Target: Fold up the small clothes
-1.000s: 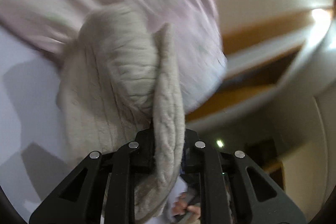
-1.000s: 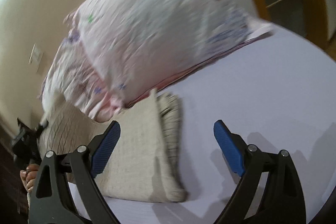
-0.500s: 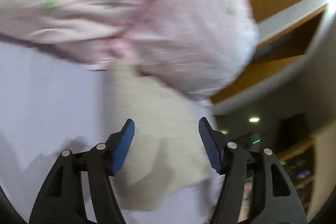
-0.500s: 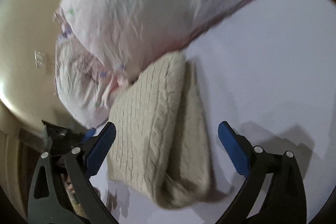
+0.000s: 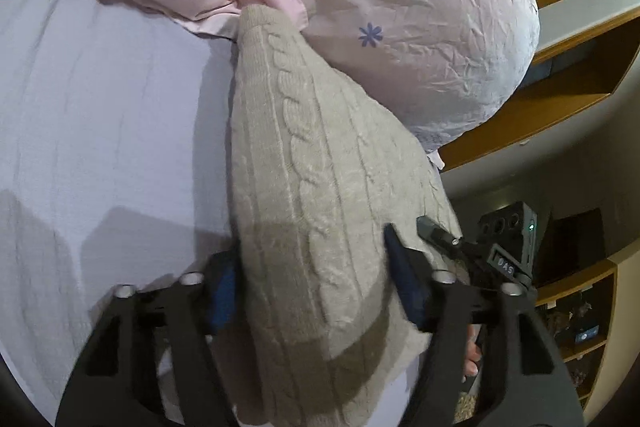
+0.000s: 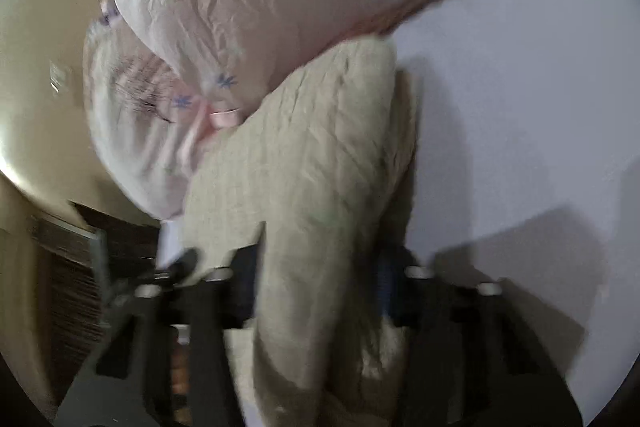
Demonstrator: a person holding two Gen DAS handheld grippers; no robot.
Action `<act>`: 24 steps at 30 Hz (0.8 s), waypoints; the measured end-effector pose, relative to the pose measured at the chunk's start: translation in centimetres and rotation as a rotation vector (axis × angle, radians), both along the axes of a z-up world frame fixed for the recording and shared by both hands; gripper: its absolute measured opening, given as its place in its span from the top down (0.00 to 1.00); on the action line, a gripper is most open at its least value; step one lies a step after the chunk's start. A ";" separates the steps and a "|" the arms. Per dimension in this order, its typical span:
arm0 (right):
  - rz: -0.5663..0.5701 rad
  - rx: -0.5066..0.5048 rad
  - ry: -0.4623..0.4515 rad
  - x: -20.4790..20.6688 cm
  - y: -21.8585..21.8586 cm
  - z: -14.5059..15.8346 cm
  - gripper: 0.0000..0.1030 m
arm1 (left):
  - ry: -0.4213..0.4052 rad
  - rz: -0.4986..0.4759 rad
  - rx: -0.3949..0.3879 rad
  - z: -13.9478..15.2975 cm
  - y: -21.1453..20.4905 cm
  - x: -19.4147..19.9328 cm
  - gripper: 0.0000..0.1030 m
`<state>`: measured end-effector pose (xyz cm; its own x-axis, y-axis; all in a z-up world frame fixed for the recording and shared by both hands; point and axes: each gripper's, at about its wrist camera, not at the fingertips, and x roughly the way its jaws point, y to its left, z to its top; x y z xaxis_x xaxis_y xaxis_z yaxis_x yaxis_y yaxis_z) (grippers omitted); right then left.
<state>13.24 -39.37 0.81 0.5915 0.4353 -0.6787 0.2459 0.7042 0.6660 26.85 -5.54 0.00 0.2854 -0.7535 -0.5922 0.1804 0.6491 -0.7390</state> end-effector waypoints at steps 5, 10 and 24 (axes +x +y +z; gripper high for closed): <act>0.117 -0.039 -0.070 0.1 5.2 1.9 0.68 | -0.087 0.002 -0.015 3.1 4.9 -1.5 0.58; 0.170 -0.223 -0.036 2.6 11.1 1.4 0.58 | -0.166 0.112 0.200 4.2 9.5 -1.3 0.50; -0.001 -0.705 -0.032 -10.5 15.5 5.4 0.02 | -0.331 0.185 0.765 3.6 10.4 -13.6 0.01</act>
<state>2.72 -23.87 6.22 0.6159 -0.1018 -0.7812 0.2343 0.9704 0.0583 13.21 4.90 3.56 0.6128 -0.1047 -0.7833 0.1520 0.9883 -0.0132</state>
